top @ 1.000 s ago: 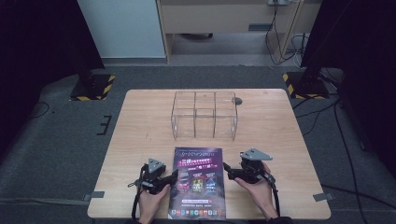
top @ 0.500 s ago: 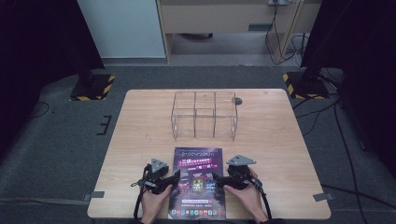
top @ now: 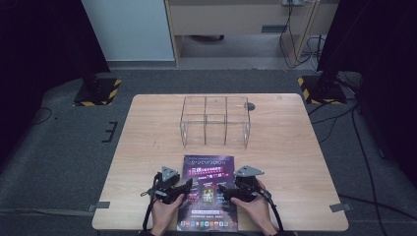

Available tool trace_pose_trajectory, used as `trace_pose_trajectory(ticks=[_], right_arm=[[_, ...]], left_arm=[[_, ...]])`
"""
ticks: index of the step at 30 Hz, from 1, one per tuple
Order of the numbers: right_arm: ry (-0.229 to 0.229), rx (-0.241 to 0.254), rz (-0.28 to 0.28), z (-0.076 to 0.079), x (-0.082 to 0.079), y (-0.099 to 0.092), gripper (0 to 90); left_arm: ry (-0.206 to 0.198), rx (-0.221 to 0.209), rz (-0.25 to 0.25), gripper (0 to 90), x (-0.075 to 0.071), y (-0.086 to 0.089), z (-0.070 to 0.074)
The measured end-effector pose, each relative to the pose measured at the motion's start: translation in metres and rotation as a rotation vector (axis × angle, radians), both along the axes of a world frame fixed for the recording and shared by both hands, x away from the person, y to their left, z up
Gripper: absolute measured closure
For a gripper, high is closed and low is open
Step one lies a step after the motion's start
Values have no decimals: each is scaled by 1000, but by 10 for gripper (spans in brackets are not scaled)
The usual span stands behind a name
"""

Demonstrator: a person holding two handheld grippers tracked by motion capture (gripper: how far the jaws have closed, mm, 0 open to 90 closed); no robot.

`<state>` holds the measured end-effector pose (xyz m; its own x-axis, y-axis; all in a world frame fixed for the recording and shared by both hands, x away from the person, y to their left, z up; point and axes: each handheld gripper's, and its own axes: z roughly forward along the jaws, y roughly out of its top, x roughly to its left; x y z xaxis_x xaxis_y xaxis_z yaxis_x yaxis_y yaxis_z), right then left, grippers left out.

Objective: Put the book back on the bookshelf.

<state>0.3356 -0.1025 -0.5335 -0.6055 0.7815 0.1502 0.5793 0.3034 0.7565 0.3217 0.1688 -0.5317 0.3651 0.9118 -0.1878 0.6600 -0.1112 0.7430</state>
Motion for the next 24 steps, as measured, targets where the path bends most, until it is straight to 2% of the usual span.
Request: trace_pose_trajectory(ticks=[4,5,9,13,21,24], right_arm=[[5,-5,9,-3,-2,4,160],[0,-10,15,-3,-2,5,155],[9,-5,2,-3,-3,5,157],[6,-10,12,-3,-3,5,154],[2,-23,11,-3,-3,6,152],[2,-21,8,-3,-3,6,152]], left_arm=[[-1,-9,-17,430,-2,-5,0],[-7,7,-14,413,-3,-8,0],[-7,6,-12,404,-2,-7,-1],[-15,8,2,370,0,-10,-1],[-24,16,19,378,-2,-13,-2],[-18,1,19,397,-1,-11,-2]])
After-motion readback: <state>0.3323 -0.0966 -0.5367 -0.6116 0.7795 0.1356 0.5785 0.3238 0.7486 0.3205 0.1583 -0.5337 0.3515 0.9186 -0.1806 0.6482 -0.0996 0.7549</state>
